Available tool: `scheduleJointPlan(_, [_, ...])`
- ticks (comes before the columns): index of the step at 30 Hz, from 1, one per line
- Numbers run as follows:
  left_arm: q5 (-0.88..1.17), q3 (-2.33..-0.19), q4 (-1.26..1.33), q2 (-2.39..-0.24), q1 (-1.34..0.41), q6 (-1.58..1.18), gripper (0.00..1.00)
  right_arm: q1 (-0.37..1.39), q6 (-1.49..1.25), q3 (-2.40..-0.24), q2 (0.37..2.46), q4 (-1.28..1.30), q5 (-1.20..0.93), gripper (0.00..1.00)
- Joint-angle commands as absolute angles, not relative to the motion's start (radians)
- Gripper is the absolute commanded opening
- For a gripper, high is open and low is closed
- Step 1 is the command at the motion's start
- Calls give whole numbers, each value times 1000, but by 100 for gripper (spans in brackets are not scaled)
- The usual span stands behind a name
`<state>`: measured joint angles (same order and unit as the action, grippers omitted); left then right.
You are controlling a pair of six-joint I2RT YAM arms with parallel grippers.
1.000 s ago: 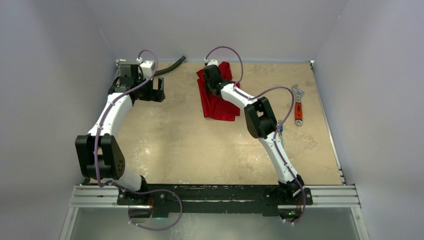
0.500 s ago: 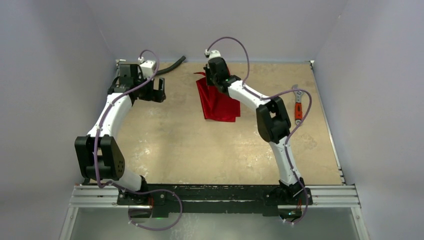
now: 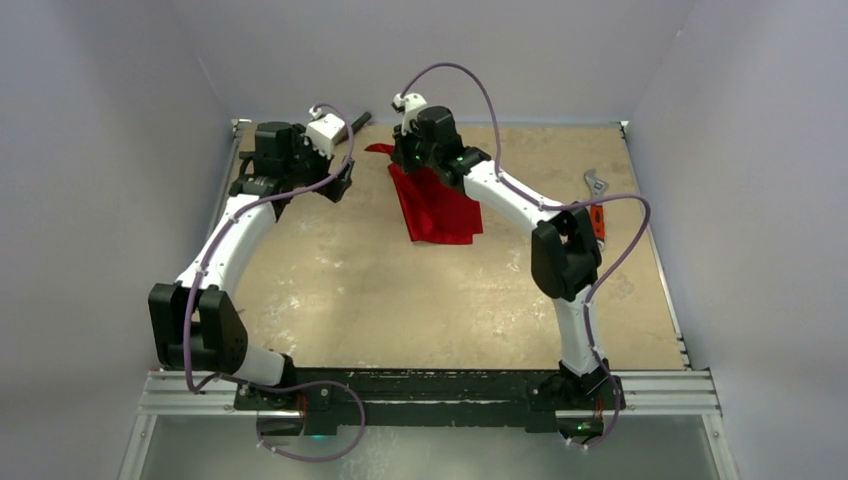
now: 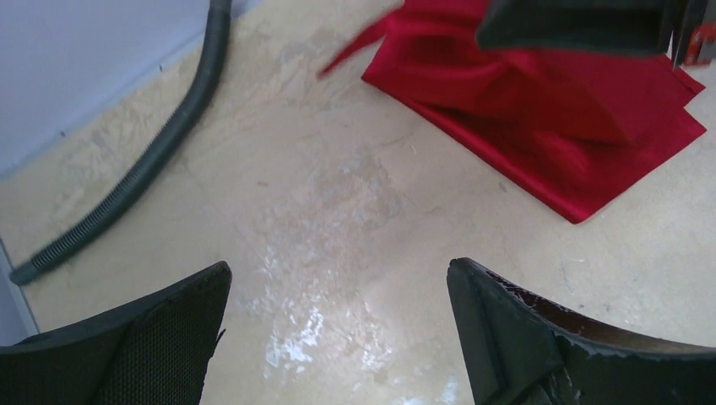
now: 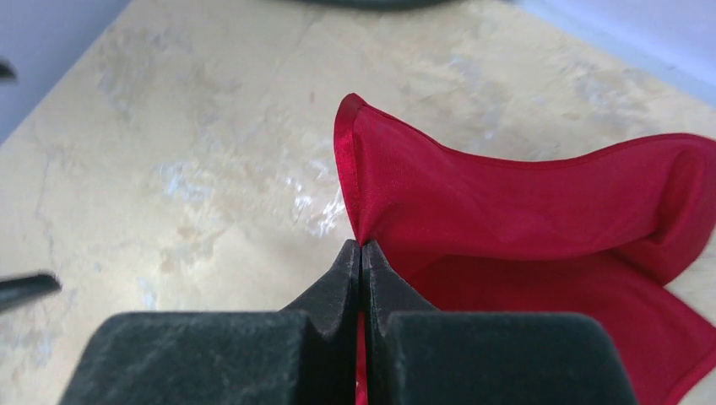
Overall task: Fold the napkin into a case and place the utensils inside
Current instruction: Pick up the crumpled napkin from the center of the board.
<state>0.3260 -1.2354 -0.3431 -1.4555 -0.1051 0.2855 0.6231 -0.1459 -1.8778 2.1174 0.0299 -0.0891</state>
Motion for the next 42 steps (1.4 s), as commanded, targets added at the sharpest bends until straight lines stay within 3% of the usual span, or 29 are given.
scheduleJointPlan(1, [394,-1252,-233,-1495,-115,404,98,639,-87,-1824,2055,81,-230,0])
scheduleJointPlan(8, [566,-1246,-301,-1568,-116,643,87,645,-64,-1735,2014,96,-272,0])
scheduleJointPlan(15, [693,-1207,-326,-1602,-121,794,89,645,-55,-1676,1973,93,-313,0])
scheduleJointPlan(26, [672,-1110,-80,-1669,-151,681,88,643,-93,-1594,1908,71,-444,0])
scheduleJointPlan(28, [676,-1129,-102,-1689,-155,689,75,643,-93,-1592,1912,71,-450,0])
scheduleJointPlan(31, [696,-1186,-205,-1719,-155,757,44,643,-93,-1593,1920,71,-454,0])
scheduleJointPlan(34, [710,-1230,-269,-1727,-155,793,5,643,-90,-1594,1924,72,-441,0])
scheduleJointPlan(35, [712,-1241,-283,-1723,-155,793,0,643,-88,-1594,1924,72,-434,0])
scheduleJointPlan(41, [674,-1179,-188,-1639,-158,748,0,642,-89,-1562,1905,75,-365,0])
scheduleJointPlan(42, [661,-1170,-171,-1627,-158,745,0,641,-90,-1552,1898,74,-358,13])
